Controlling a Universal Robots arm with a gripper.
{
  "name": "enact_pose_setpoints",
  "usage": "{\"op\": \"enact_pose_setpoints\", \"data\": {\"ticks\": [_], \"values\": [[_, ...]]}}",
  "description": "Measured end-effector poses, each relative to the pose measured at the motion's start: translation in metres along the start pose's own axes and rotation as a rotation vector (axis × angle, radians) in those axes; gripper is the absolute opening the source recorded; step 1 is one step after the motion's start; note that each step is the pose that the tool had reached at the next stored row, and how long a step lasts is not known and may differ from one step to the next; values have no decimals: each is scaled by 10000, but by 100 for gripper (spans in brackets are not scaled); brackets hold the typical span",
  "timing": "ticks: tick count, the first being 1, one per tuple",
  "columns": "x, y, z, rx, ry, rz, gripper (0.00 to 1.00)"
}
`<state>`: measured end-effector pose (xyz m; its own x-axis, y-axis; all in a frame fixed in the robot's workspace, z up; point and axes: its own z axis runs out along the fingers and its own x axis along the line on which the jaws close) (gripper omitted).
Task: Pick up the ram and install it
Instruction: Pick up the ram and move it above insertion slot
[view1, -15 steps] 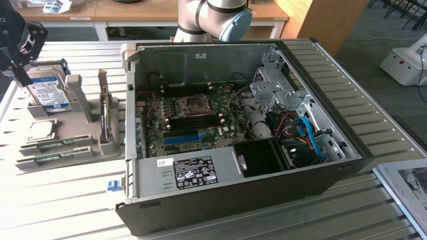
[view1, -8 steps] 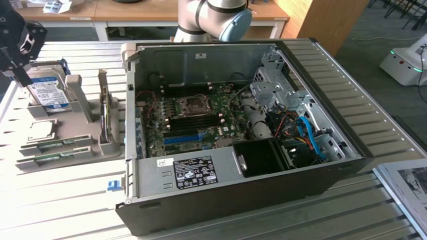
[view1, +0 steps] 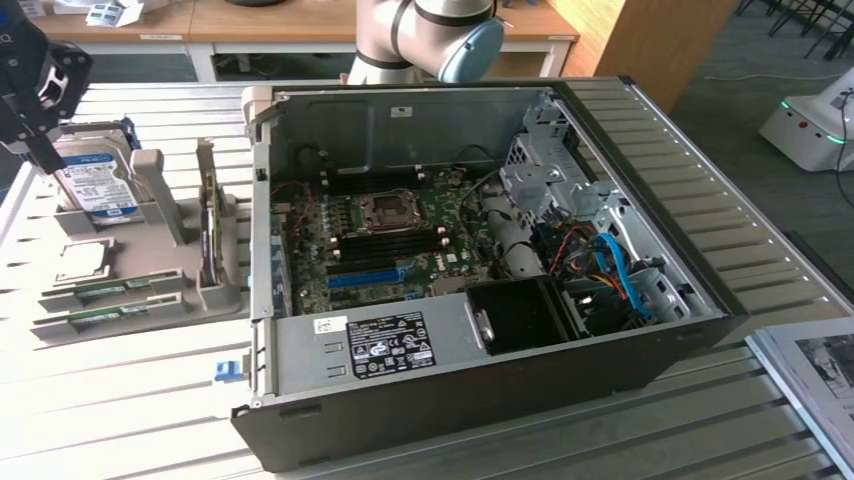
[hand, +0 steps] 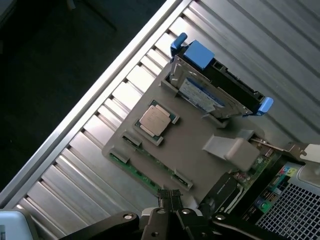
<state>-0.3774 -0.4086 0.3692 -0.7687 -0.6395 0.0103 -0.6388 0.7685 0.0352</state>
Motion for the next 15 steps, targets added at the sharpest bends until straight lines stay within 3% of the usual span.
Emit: {"op": "enact_pose_setpoints", "data": {"ticks": [15], "values": [[0, 0, 0, 19, 58, -1572, 10]]}}
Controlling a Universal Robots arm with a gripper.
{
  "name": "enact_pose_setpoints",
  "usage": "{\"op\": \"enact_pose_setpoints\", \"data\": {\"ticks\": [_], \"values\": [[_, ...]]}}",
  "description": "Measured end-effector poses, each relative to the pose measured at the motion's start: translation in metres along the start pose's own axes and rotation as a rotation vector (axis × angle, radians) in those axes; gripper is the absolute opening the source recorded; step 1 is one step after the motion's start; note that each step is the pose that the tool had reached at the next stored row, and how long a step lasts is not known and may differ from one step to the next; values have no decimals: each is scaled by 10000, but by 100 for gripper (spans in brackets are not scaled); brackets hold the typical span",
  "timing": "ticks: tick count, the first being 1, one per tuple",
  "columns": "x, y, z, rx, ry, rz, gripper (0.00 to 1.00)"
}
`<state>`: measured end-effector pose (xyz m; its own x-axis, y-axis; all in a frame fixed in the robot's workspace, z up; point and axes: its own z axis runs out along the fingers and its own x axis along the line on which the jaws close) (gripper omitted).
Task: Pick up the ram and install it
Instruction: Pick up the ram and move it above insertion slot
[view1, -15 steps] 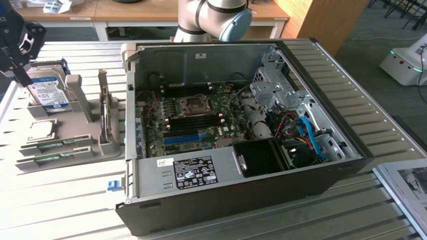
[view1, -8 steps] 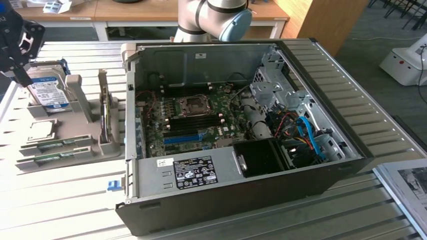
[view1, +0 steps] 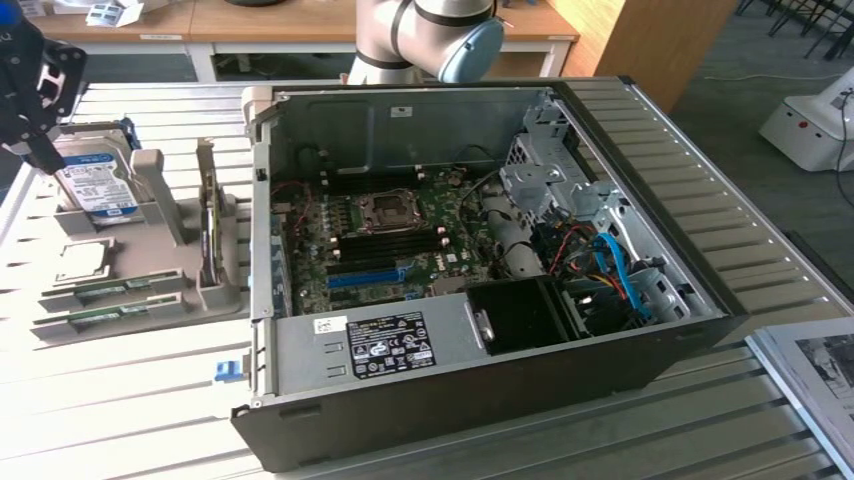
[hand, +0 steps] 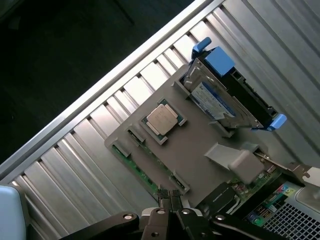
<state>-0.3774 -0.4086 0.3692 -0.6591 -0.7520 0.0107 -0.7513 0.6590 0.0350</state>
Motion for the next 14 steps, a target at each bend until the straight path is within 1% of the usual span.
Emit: {"op": "enact_pose_setpoints", "data": {"ticks": [6, 14], "values": [[0, 0, 0, 9, 24, -647, 10], [0, 0, 0, 22, 63, -1688, 10]]}}
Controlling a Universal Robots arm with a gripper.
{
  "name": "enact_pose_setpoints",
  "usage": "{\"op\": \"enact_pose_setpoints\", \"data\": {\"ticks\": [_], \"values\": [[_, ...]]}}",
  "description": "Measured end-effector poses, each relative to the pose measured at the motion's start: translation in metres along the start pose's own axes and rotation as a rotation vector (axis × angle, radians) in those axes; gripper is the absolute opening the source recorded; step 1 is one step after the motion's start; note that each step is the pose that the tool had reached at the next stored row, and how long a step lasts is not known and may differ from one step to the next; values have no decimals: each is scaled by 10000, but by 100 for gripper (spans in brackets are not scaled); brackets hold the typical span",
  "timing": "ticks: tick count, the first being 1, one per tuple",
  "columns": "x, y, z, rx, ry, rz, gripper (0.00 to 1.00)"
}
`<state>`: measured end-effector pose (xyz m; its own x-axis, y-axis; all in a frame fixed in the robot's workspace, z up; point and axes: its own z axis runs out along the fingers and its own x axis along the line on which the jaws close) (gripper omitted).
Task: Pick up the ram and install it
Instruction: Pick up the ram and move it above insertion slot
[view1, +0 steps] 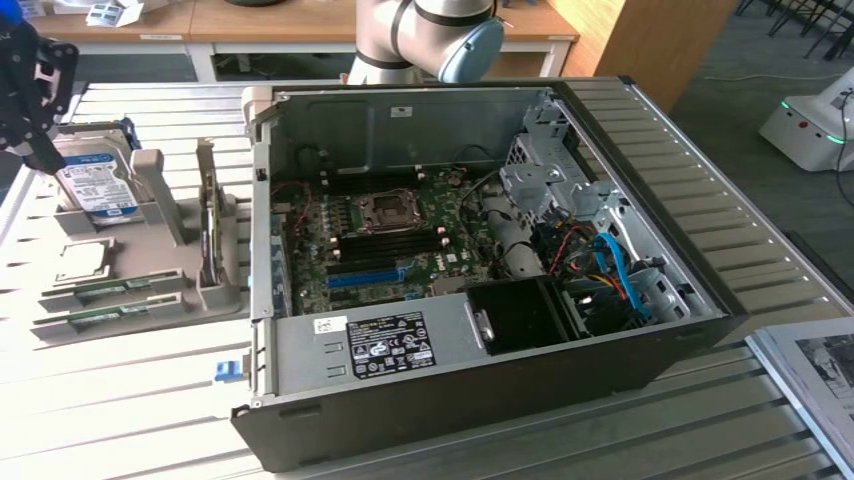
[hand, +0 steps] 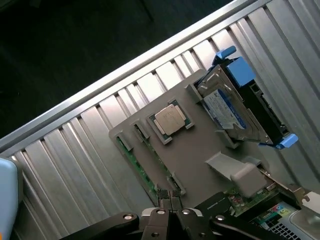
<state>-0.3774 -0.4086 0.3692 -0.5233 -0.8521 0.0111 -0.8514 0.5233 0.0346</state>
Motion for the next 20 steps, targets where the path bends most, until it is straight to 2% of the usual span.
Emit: {"op": "enact_pose_setpoints", "data": {"ticks": [20], "values": [[1, 1, 0, 36, 101, -2674, 10]]}}
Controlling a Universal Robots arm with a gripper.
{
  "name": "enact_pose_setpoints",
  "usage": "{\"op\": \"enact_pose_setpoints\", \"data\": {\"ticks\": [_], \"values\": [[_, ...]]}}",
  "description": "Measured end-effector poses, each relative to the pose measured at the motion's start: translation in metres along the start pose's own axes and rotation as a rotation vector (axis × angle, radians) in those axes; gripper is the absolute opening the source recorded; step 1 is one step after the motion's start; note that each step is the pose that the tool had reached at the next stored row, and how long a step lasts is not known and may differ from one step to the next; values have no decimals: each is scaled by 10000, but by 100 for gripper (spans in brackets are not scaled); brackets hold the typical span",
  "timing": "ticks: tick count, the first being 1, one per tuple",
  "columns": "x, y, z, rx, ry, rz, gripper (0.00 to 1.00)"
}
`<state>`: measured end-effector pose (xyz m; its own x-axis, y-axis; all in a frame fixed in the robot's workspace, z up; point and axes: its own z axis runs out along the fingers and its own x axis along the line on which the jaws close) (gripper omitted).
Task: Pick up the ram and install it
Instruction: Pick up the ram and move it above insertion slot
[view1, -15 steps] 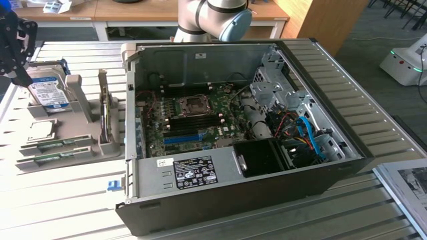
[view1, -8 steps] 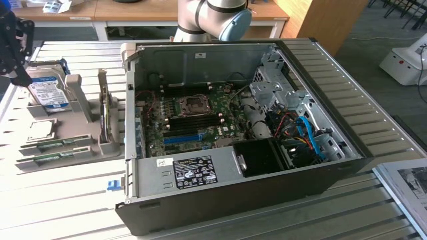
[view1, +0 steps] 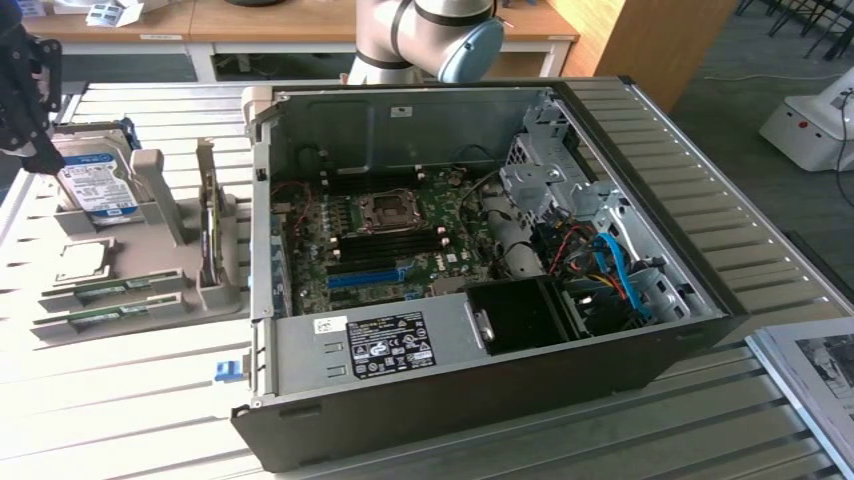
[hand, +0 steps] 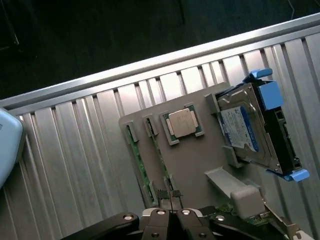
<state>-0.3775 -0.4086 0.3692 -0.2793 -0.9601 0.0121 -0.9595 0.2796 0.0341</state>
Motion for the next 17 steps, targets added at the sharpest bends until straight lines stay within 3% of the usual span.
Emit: {"op": "enact_pose_setpoints", "data": {"ticks": [17], "values": [[0, 0, 2, 21, 62, -1650, 10]]}}
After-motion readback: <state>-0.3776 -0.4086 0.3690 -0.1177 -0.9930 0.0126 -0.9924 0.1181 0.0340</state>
